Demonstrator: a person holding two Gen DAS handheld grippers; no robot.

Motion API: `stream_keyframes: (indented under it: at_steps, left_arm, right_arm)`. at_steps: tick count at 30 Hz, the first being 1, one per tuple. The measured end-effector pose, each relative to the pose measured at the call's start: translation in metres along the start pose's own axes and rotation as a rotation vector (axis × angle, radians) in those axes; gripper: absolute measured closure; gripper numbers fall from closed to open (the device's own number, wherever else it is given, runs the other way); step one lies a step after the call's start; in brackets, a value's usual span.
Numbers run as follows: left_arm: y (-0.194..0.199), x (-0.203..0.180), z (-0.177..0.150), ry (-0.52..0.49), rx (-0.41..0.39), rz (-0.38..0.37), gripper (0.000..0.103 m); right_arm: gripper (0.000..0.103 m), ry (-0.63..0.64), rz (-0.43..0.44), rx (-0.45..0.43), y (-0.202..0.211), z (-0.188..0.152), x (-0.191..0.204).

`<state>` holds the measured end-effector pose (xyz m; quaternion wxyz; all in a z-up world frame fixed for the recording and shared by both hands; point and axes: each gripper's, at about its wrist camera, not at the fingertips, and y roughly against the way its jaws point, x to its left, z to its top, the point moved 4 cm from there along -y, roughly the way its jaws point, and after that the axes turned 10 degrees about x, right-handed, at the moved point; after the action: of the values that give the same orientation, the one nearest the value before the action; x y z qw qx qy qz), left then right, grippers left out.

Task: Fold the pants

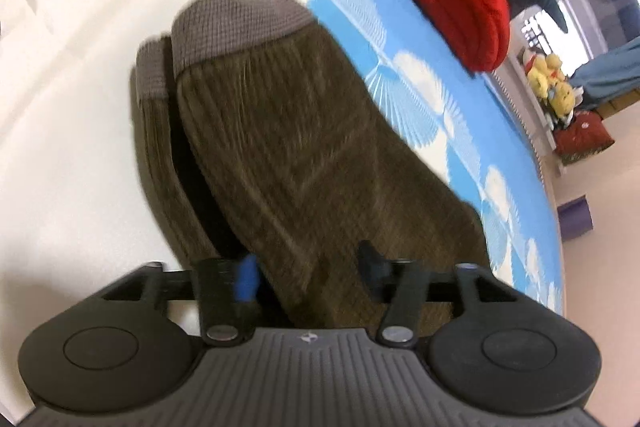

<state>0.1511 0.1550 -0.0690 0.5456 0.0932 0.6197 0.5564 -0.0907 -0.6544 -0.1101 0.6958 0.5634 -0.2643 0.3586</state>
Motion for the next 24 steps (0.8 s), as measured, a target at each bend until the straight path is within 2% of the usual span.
stream_keyframes:
  at_steps: [2,3,4,6,7,9,11,12,13,14,15,17,19,22,24]
  left_arm:
    - [0.005,-0.001,0.007,0.0,-0.027,0.018,0.032]
    - [0.006,-0.001,0.01,0.001,-0.034,0.024,0.032]
    - [0.008,0.0,0.013,0.006,-0.042,0.031,0.032]
    - [0.018,0.002,0.016,0.005,-0.099,0.057,0.033]
    - [0.024,0.005,0.018,0.005,-0.137,0.103,0.033]
    - [0.032,0.014,0.02,0.023,-0.179,0.197,0.034]
    - [0.035,0.027,0.024,0.047,-0.19,0.265,0.035]
    - [0.036,0.032,0.026,0.048,-0.188,0.269,0.035]
    - [0.037,0.035,0.028,0.047,-0.183,0.252,0.035]
    - [0.038,0.036,0.029,0.048,-0.183,0.219,0.035]
    - [0.04,0.035,0.03,0.048,-0.186,0.179,0.035]
    - [0.043,0.029,0.032,0.034,-0.19,0.13,0.035]
    - [0.044,0.018,0.032,0.005,-0.179,0.124,0.034]
    - [0.036,0.005,0.031,-0.016,-0.135,0.11,0.033]
    - [0.032,0.002,0.026,-0.024,-0.101,0.105,0.033]
  right_arm:
    - [0.063,-0.007,0.006,0.025,-0.009,0.008,0.004]
    - [0.074,-0.006,0.006,0.032,-0.012,0.011,0.006]
    - [0.091,0.009,-0.014,0.023,-0.012,0.013,0.009]
    - [0.091,0.041,-0.047,-0.032,0.001,0.011,0.019]
    - [0.091,0.049,-0.057,-0.06,0.009,0.008,0.021]
    - [0.09,0.052,-0.178,-0.12,0.02,-0.002,0.015]
    - [0.086,0.087,-0.356,-0.212,0.024,-0.009,0.007]
    - [0.084,0.111,-0.418,-0.239,0.025,-0.01,0.004]
    - [0.074,0.123,-0.423,-0.239,0.027,-0.012,0.001]
    - [0.063,0.111,-0.388,-0.223,0.033,-0.015,-0.004]
    - [0.061,0.087,-0.334,-0.199,0.036,-0.017,-0.004]
    - [0.06,0.07,-0.251,-0.172,0.042,-0.023,0.005]
    - [0.06,0.125,-0.146,-0.132,0.048,-0.034,0.032]
    - [0.06,0.235,0.047,0.043,0.049,-0.063,0.084]
    - [0.06,0.315,0.169,0.207,0.044,-0.101,0.126]
